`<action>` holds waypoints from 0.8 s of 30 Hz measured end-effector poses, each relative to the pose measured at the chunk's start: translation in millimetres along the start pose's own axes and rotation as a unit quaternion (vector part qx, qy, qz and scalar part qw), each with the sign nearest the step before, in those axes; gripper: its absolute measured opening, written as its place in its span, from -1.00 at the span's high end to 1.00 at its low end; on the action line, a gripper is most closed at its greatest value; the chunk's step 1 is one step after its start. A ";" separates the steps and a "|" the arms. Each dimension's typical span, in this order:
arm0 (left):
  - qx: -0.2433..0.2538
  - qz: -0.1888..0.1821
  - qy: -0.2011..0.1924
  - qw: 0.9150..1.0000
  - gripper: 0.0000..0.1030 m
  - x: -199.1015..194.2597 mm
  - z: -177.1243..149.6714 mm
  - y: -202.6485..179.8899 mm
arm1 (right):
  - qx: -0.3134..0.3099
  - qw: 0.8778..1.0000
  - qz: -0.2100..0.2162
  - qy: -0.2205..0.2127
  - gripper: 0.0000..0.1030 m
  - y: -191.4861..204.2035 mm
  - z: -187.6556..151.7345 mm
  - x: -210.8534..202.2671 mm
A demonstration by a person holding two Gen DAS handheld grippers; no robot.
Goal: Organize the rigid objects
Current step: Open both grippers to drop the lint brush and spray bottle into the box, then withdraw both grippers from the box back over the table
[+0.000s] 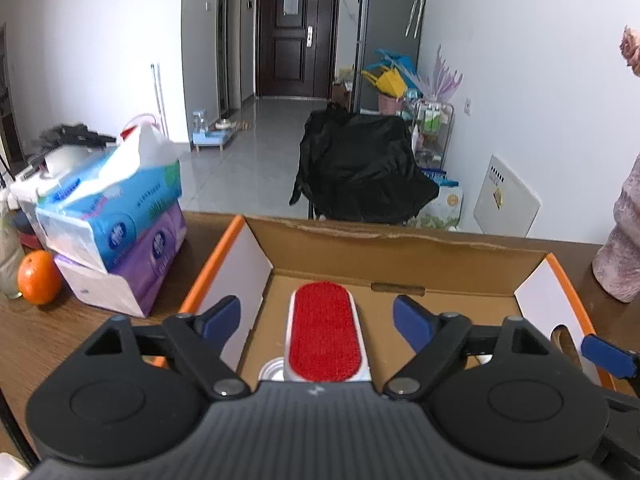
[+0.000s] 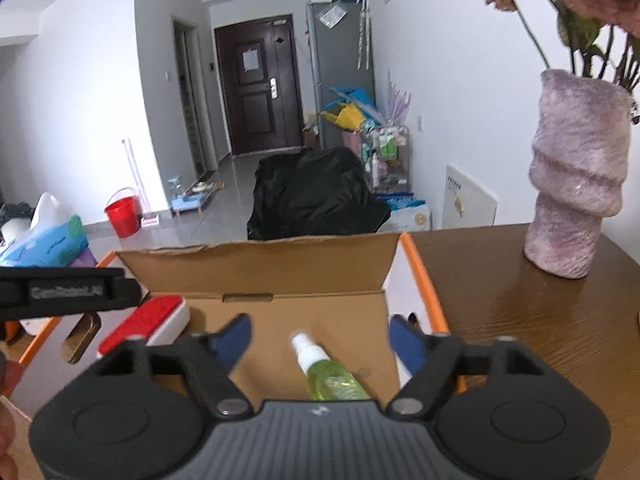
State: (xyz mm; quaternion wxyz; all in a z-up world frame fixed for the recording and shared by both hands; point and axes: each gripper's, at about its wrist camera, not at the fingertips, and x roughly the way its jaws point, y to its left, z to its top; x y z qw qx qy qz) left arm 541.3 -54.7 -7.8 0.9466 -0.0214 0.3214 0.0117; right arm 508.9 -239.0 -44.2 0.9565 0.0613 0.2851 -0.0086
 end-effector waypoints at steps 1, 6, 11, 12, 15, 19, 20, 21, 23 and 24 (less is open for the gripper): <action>0.000 0.000 -0.002 1.000 -0.73 -2.8 0.2 0.2 | 0.000 1.000 0.001 0.000 -0.53 -0.3 0.3 -0.9; -0.003 0.006 -0.007 1.000 -0.88 -7.9 1.2 2.3 | 0.002 1.000 0.001 0.003 -0.70 -1.4 0.8 -1.4; -0.005 0.011 -0.005 1.000 -0.95 -8.4 0.0 5.8 | 0.002 1.000 0.003 0.006 -0.90 -1.4 1.0 -3.9; -0.005 0.012 -0.005 1.000 -0.97 -9.1 -0.2 6.6 | 0.002 1.000 0.002 0.006 -0.93 -1.1 1.4 -4.2; -0.007 0.014 -0.010 1.000 -1.00 -13.4 -0.7 10.1 | -0.001 1.000 0.003 0.006 -0.98 0.1 0.5 -7.5; -0.010 0.014 -0.017 1.000 -1.00 -19.8 -1.5 13.5 | -0.005 1.000 0.005 0.005 -1.00 0.9 -0.8 -12.0; -0.011 0.014 -0.018 1.000 -1.00 -21.3 -1.9 14.7 | -0.004 1.000 0.005 0.004 -1.00 0.7 -1.0 -13.3; -0.013 0.014 -0.018 1.000 -1.00 -22.7 -2.6 15.9 | -0.004 1.000 0.005 0.005 -1.00 0.6 -1.1 -14.4; -0.015 0.016 -0.017 1.000 -1.00 -24.9 -3.8 18.0 | -0.006 1.000 0.004 0.005 -1.00 0.8 -1.4 -15.7; -0.016 0.018 -0.017 1.000 -1.00 -26.4 -4.7 18.9 | -0.007 1.000 0.005 0.005 -1.00 0.8 -1.9 -17.5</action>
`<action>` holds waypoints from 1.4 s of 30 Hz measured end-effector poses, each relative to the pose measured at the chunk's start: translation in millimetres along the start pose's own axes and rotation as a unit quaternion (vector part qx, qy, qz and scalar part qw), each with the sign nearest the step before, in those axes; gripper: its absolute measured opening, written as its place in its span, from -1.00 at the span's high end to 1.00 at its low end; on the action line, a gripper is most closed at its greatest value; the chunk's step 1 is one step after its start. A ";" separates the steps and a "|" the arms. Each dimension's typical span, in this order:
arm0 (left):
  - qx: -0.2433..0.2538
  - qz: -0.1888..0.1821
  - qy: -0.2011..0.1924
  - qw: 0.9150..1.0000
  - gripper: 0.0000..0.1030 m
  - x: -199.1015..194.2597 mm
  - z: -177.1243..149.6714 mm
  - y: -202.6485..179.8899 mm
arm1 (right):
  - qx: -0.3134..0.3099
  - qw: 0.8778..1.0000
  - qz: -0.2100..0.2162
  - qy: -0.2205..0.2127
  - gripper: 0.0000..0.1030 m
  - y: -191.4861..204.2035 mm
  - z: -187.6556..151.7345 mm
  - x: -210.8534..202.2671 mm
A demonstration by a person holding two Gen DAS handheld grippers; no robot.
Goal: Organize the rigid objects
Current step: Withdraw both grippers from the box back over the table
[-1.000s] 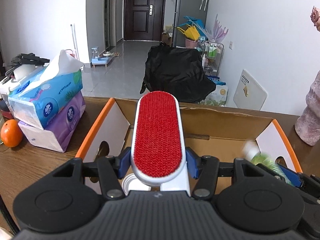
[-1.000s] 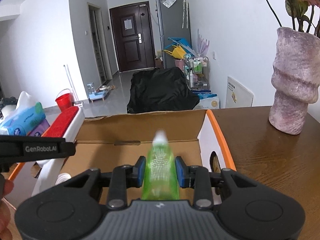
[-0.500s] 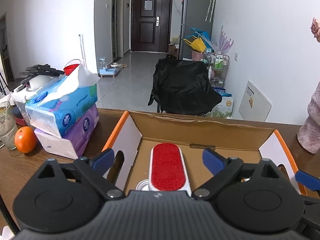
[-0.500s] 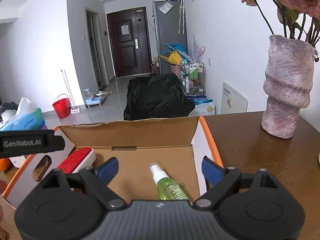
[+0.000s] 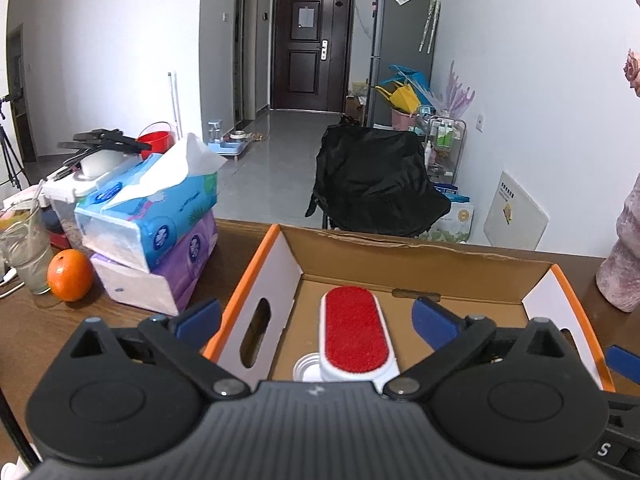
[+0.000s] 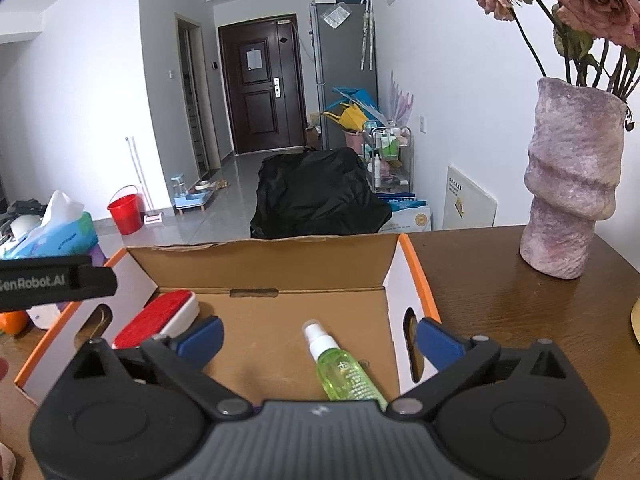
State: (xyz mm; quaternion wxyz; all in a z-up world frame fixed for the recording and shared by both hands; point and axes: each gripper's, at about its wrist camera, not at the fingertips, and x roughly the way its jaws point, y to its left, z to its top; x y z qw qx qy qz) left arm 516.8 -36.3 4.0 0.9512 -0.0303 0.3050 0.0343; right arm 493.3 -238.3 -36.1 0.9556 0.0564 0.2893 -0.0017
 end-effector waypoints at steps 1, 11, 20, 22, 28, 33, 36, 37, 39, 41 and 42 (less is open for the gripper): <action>0.000 0.001 0.000 1.000 -1.00 -1.5 -1.2 1.1 | -0.001 1.000 0.000 0.000 -1.00 0.1 -0.3 -1.8; -0.004 0.000 -0.003 1.000 -1.00 -25.9 -12.7 17.2 | -0.016 1.000 0.004 -0.013 -1.00 2.6 -9.0 -34.4; -0.013 0.007 -0.017 1.000 -1.00 -59.6 -28.7 38.5 | -0.026 0.999 0.009 -0.029 -1.00 2.5 -19.7 -68.3; -0.017 0.008 -0.020 1.000 -1.00 -66.9 -32.7 43.8 | -0.027 0.999 0.009 -0.034 -1.00 1.4 -22.9 -77.4; -0.025 0.012 -0.027 0.999 -1.00 -88.8 -47.3 62.0 | -0.028 0.999 0.011 -0.046 -1.00 -5.9 -35.6 -104.2; -0.026 0.017 -0.033 0.999 -1.00 -104.8 -62.6 75.2 | -0.032 0.998 0.007 -0.052 -1.00 -13.3 -50.9 -124.2; -0.025 0.020 -0.034 0.999 -1.00 -113.0 -71.2 82.1 | -0.032 0.998 0.004 -0.053 -1.00 -20.2 -62.0 -135.0; -0.026 0.022 -0.035 0.999 -1.00 -115.4 -73.4 83.9 | -0.031 0.998 0.004 -0.053 -1.00 -21.8 -66.1 -138.7; -0.029 0.024 -0.037 0.999 -1.00 -121.5 -78.1 90.1 | -0.031 0.998 0.002 -0.053 -1.00 -26.4 -73.9 -145.5; -0.032 0.025 -0.038 0.998 -1.00 -127.3 -83.2 95.8 | -0.030 0.998 -0.002 -0.053 -1.00 -32.3 -81.2 -152.6; -0.034 0.025 -0.038 0.998 -1.00 -130.5 -86.0 99.3 | -0.029 0.998 -0.004 -0.051 -1.00 -35.5 -84.1 -155.3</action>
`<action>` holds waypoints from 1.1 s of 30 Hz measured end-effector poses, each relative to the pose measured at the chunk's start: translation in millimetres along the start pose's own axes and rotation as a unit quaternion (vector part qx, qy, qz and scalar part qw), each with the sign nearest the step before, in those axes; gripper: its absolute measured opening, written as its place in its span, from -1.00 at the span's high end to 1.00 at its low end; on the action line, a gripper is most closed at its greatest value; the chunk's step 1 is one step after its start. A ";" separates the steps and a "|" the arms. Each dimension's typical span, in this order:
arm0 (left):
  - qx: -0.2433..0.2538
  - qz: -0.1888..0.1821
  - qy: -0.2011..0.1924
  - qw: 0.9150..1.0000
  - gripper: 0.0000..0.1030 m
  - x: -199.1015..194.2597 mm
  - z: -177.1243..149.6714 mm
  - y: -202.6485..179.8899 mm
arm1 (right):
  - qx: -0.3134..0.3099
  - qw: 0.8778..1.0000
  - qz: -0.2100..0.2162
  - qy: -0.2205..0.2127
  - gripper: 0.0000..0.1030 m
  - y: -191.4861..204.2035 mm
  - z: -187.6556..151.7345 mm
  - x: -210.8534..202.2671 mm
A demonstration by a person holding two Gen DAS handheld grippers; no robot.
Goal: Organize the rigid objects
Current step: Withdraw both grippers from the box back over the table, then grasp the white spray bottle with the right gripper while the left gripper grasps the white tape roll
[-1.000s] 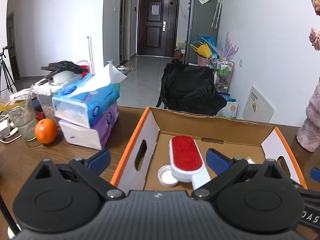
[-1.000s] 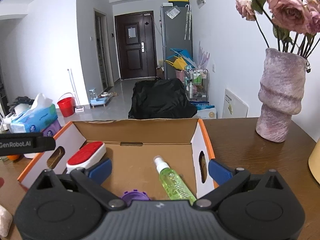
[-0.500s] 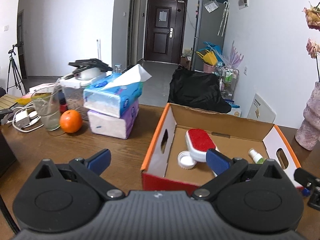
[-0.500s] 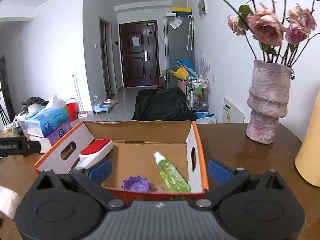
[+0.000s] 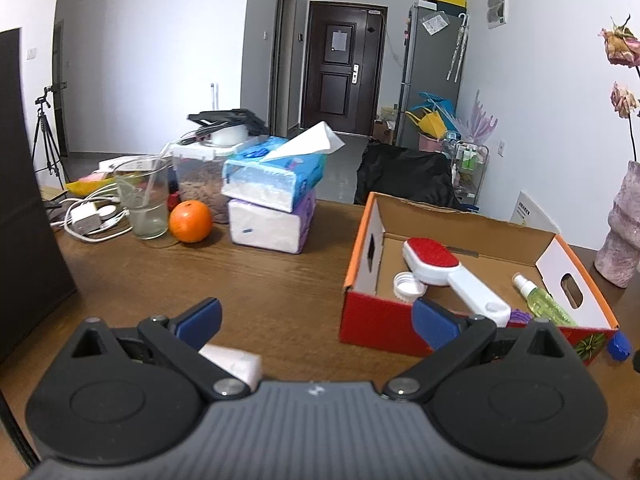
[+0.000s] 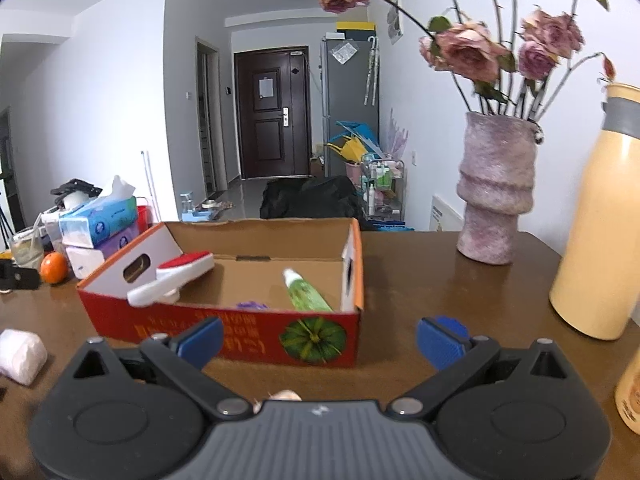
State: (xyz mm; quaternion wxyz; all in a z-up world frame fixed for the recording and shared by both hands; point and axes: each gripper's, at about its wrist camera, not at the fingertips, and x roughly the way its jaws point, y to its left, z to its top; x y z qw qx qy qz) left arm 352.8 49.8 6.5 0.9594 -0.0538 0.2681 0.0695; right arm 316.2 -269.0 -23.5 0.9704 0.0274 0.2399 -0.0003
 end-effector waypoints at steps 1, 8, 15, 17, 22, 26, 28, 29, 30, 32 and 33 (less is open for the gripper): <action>-0.002 0.000 0.001 1.000 -1.00 -2.7 -2.2 3.7 | 0.001 1.000 -0.003 0.002 -1.00 -3.3 -3.1 -3.8; -0.004 0.024 0.015 1.000 -1.00 -17.0 -24.0 28.9 | -0.016 0.999 -0.027 0.021 -1.00 -26.3 -28.1 -27.4; -0.003 0.045 0.029 0.999 -1.00 -28.5 -45.1 49.5 | -0.019 0.997 -0.060 0.049 -1.00 -53.5 -55.1 -40.8; -0.003 0.049 0.030 0.998 -1.00 -32.1 -50.1 53.6 | -0.017 0.996 -0.069 0.060 -1.00 -62.6 -62.7 -43.3; -0.009 0.054 0.037 0.998 -1.00 -38.7 -60.5 64.8 | -0.012 0.992 -0.091 0.082 -1.00 -83.2 -81.0 -50.6; -0.017 0.061 0.042 0.997 -1.00 -43.6 -67.5 75.1 | -0.010 0.990 -0.104 0.091 -1.00 -93.5 -89.7 -55.9; -0.021 0.064 0.044 0.997 -1.00 -45.8 -71.0 80.0 | -0.004 0.989 -0.111 0.097 -1.00 -98.0 -93.2 -57.9; -0.024 0.065 0.045 0.997 -1.00 -47.0 -72.7 82.3 | 0.002 0.988 -0.115 0.100 -1.00 -99.8 -94.4 -58.9; -0.026 0.066 0.045 0.996 -1.00 -48.0 -74.2 84.6 | 0.011 0.988 -0.117 0.103 -1.00 -101.3 -95.2 -59.4; -0.031 0.067 0.045 0.996 -1.00 -50.2 -75.8 88.1 | 0.031 0.988 -0.113 0.105 -1.00 -101.8 -96.2 -61.7; -0.032 0.068 0.045 0.996 -1.00 -51.0 -76.2 89.5 | 0.037 0.987 -0.113 0.105 -1.00 -100.0 -96.0 -62.1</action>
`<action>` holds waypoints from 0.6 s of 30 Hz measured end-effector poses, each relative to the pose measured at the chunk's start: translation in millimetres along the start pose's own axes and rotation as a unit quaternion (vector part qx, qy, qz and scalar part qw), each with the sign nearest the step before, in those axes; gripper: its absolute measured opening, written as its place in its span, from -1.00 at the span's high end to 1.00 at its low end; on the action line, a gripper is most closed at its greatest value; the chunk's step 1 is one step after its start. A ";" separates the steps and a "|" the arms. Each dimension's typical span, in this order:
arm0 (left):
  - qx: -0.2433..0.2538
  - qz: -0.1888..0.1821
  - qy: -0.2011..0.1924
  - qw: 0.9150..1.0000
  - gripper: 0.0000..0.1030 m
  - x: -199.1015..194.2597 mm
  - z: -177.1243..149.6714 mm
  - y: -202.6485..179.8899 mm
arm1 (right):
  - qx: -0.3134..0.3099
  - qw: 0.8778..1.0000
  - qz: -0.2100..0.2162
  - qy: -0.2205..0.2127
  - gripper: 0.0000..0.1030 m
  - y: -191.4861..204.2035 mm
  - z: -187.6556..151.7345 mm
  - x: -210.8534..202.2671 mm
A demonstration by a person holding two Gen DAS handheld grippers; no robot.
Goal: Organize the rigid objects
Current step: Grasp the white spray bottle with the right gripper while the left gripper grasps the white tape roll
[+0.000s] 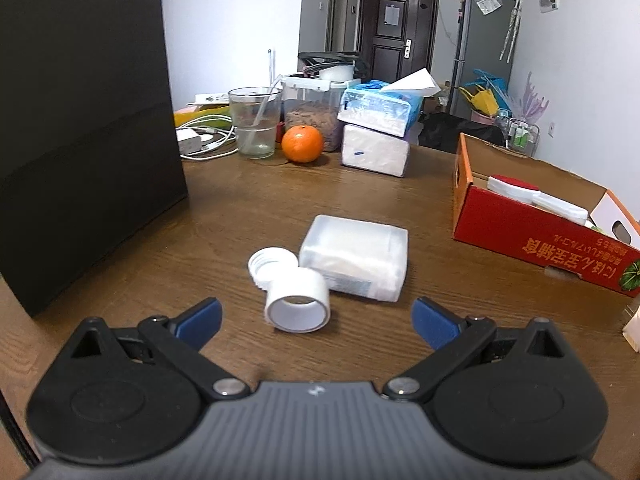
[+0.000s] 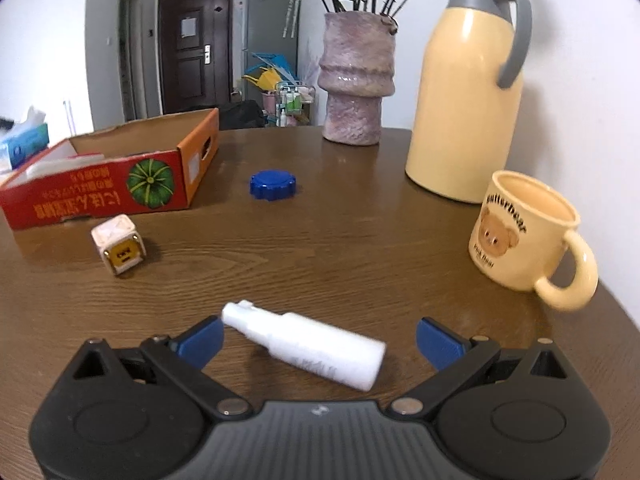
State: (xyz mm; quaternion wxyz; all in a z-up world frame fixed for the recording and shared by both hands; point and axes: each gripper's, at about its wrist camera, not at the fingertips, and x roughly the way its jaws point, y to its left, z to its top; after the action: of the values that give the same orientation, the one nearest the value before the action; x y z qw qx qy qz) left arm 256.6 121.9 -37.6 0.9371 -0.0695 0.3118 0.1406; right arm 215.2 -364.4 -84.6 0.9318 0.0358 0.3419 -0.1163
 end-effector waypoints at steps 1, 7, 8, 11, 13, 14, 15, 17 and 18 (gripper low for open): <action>-0.002 0.000 0.000 1.000 -1.00 -0.7 -0.1 1.5 | 0.003 1.000 -0.003 -0.001 -1.00 2.3 -0.1 -0.6; -0.009 -0.001 0.000 1.000 -1.00 -1.7 -1.5 9.2 | 0.034 0.999 -0.036 0.010 -1.00 17.9 4.8 6.5; -0.010 -0.002 0.001 1.000 -1.00 -1.0 -1.7 10.5 | 0.044 0.998 -0.040 0.012 -1.00 19.3 5.7 8.4; -0.013 -0.001 0.003 1.000 -1.00 1.0 -1.1 14.9 | 0.056 0.996 -0.064 0.017 -1.00 23.3 7.5 14.3; -0.014 -0.002 0.001 1.000 -1.00 1.6 0.0 17.7 | 0.060 0.995 -0.076 0.022 -1.00 25.4 8.3 18.1; -0.015 -0.002 0.001 1.000 -1.00 2.3 0.7 19.3 | 0.062 0.995 -0.077 0.024 -1.00 26.1 8.7 19.8; -0.016 -0.002 0.001 1.000 -1.00 3.1 0.9 20.5 | 0.064 0.995 -0.078 0.023 -1.00 26.9 8.8 20.5; -0.017 0.000 0.002 1.000 -1.00 5.3 1.6 23.0 | 0.066 0.994 -0.086 0.021 -1.00 28.4 9.2 22.2; -0.017 0.002 0.003 1.000 -1.00 7.2 1.9 24.0 | 0.066 0.994 -0.088 0.021 -1.00 28.2 9.0 23.2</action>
State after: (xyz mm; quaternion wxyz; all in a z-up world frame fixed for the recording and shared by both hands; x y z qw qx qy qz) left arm 255.8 146.7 -41.4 0.9345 -0.0857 0.3125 0.1472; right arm 244.8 -342.8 -93.1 0.9061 0.0699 0.3550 -0.2192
